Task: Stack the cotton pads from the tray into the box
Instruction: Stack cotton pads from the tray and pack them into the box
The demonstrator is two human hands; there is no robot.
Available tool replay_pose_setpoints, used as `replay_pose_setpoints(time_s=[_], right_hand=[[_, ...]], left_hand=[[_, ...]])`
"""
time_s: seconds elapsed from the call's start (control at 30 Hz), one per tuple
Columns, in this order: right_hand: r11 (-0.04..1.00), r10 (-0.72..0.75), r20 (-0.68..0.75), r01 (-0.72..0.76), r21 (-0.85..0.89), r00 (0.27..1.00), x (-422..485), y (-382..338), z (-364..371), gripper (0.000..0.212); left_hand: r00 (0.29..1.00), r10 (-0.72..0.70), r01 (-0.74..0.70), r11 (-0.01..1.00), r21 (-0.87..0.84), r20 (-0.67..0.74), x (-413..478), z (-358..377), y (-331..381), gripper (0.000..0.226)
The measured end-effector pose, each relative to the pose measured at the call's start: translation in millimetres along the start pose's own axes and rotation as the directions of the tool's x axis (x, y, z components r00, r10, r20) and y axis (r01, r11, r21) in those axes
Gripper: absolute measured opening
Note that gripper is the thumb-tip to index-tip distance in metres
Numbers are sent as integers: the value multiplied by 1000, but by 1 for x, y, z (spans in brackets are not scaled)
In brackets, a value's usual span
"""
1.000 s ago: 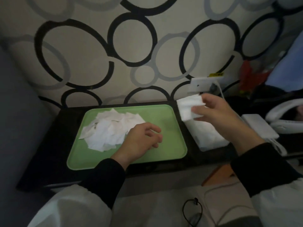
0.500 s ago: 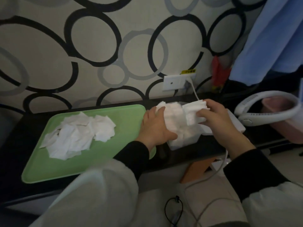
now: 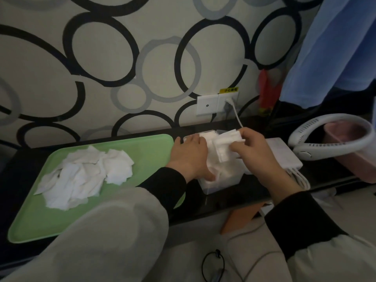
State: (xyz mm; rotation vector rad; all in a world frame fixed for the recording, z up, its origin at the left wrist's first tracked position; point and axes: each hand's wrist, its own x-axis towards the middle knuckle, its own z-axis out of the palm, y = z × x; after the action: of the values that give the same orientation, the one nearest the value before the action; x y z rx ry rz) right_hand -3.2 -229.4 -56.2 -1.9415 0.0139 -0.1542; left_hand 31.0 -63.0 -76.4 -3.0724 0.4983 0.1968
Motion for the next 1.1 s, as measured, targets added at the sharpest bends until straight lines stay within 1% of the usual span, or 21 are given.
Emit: replay_pose_setpoints(time_s=[0.1,0.2,0.27,0.33,0.4,0.47,0.53,0.6,0.7,0.77,0.83,0.93,1.0,1.1], right_hand=[[999,-23,84,25,-24,996,0,-2,0,11],[997,-28,173,40,-67,985,0,-2,0,11],[995,-25,191,43,-89,981,-2,-1,0,13],[995,-40,218,58,-76,975,-3,2,1,17],[993,-63,248,85,-79,967,-3,6,3,21],[984,-81,265,120,-134,961,-3,10,5,22],[965,-89,281,152,-212,956,-3,11,7,23],[939,-87,306,180,-292,948,-4,9,7,24],[863,-19,377,206,-462,926,-5,2,8,27],[792,60,417,211,-573,907,-4,-1,10,29],[720,125,425,213,-660,897,-3,-6,16,31],[652,198,468,241,-719,861,-3,-12,23,36],[652,233,485,234,-721,843,-3,-13,25,39],[631,226,461,231,-741,858,-4,-11,28,37]], left_hand=[[1000,-2,2,998,-63,-8,-1,-2,-1,96],[997,0,-6,997,-81,-71,1,-5,-9,71],[992,18,-27,997,-68,-127,4,-4,-16,65],[990,41,-52,995,-81,-132,8,-3,-20,67],[994,54,-65,990,-124,-93,10,-3,-22,71],[996,58,-70,982,-177,-71,12,-4,-24,74],[997,44,-56,975,-217,-58,15,-5,-28,72],[998,35,-44,978,-205,-47,17,-7,-31,76],[999,33,-37,983,-179,-24,19,-10,-31,90],[999,29,-32,981,-191,-20,19,-10,-30,92],[999,21,-28,975,-219,-33,19,-10,-30,91],[999,9,-22,968,-249,-53,18,-9,-30,92],[998,11,-26,968,-248,-60,18,-7,-31,92],[995,8,-32,967,-255,-95,18,-3,-31,88]])
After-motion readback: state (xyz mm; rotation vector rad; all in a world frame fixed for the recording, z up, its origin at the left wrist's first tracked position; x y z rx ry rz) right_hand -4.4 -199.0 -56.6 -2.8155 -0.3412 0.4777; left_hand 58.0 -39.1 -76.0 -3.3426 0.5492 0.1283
